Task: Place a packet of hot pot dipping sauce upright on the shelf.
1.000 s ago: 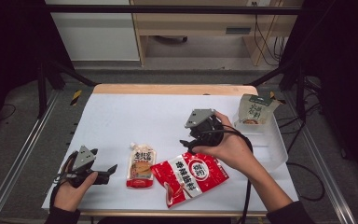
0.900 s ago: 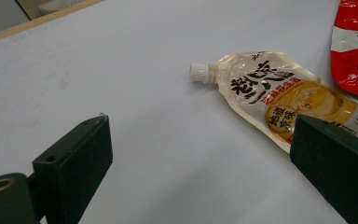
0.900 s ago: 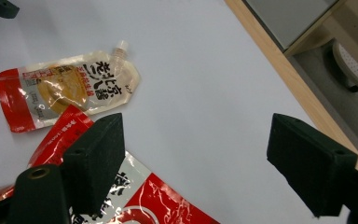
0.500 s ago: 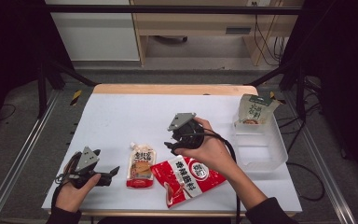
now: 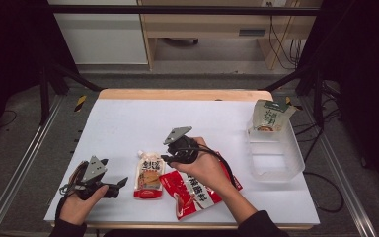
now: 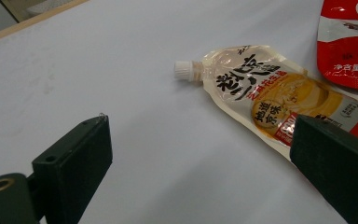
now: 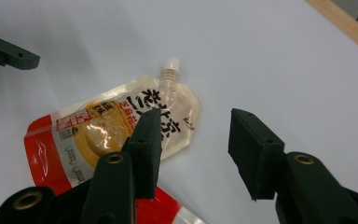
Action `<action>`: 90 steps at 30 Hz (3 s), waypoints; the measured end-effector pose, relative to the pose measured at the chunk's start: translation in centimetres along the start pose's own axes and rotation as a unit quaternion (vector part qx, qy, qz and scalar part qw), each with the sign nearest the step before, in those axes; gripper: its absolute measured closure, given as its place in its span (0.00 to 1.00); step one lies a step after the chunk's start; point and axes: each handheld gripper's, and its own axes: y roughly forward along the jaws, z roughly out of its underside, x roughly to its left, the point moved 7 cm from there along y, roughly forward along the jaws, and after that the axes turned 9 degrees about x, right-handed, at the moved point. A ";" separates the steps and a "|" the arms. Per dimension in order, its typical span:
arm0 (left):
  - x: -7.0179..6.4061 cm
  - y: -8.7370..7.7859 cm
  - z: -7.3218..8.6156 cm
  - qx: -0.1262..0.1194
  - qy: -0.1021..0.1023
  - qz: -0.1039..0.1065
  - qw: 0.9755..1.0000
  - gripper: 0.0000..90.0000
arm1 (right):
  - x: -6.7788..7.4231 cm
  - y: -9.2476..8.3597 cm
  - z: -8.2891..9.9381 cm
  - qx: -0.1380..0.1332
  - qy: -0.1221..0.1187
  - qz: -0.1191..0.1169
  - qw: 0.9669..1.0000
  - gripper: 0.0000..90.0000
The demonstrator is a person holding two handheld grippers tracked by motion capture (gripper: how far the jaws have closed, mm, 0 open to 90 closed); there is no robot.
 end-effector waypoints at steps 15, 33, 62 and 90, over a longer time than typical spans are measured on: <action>0.1 0.0 0.1 0.002 0.000 -0.001 1.000 0.06 | 0.1 5.6 0.1 0.022 0.043 -0.013 0.999 0.67; 0.2 -0.1 0.2 0.002 -0.001 0.000 1.000 0.07 | 0.0 9.5 0.9 0.049 0.079 -0.031 0.995 0.65; 0.8 -0.5 0.1 -0.004 -0.008 -0.001 1.000 0.07 | 1.8 7.0 -1.6 0.017 0.045 -0.025 0.999 1.00; 0.5 -2.8 -4.5 -0.029 0.032 0.050 0.998 0.13 | 4.4 -0.9 -5.3 -0.078 -0.031 -0.051 0.995 1.00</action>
